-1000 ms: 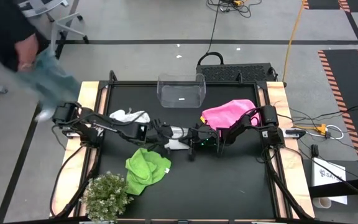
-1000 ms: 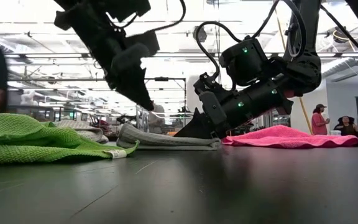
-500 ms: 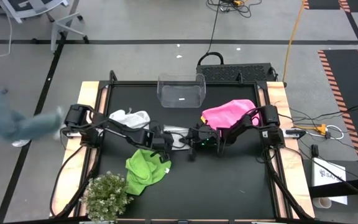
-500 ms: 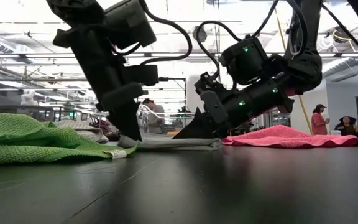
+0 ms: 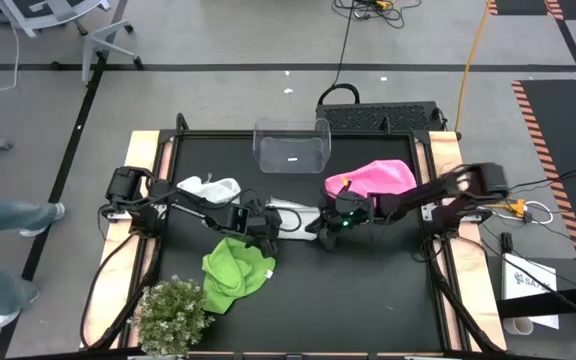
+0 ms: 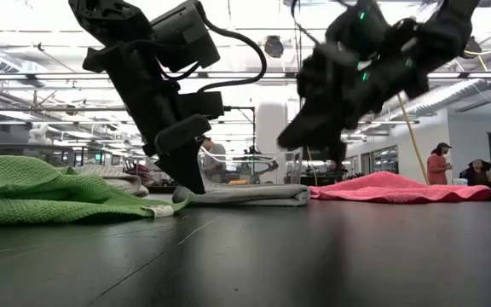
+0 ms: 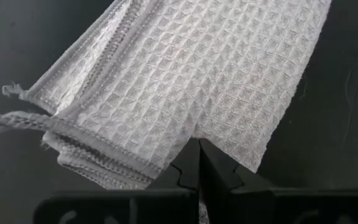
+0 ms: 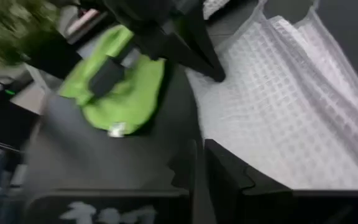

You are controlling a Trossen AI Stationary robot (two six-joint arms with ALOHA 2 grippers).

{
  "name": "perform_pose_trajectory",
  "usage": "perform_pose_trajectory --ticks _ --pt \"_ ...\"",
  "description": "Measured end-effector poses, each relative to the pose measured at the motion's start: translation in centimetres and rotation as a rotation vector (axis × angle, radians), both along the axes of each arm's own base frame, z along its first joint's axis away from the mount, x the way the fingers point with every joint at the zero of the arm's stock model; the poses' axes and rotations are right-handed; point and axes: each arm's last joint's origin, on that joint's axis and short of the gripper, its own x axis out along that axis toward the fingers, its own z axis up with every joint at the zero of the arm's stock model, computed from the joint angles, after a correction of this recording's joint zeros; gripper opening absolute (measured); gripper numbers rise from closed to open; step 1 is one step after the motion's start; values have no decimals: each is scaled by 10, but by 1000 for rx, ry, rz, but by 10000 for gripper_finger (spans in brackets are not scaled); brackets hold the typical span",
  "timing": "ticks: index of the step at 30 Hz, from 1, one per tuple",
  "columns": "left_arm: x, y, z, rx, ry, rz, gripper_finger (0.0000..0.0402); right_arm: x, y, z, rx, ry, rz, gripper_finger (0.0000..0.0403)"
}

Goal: Fold microfiber towels
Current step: Put the right gray microfiber cloth into the transparent bin

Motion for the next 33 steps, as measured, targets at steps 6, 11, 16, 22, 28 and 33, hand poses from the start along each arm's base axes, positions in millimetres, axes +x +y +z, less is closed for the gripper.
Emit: perform_pose_trajectory --ticks 6,11,16,22,28,33 --pt "3 0 1 -1 -36 4 9 -25 2 21 142 142 -58 72" --pt "5 0 1 -9 -56 14 7 -28 0 12 213 242 -122 116" --pt "5 0 2 -11 -63 19 8 -25 -7 -3 218 301 -160 165" --pt "5 0 2 -12 -62 20 11 -22 -19 -23 224 365 -211 210" --pt "5 0 2 -13 -63 21 10 -12 -31 -32 242 300 -242 228" --pt "5 0 2 -13 -62 22 11 -5 -34 -40 273 258 -233 228"
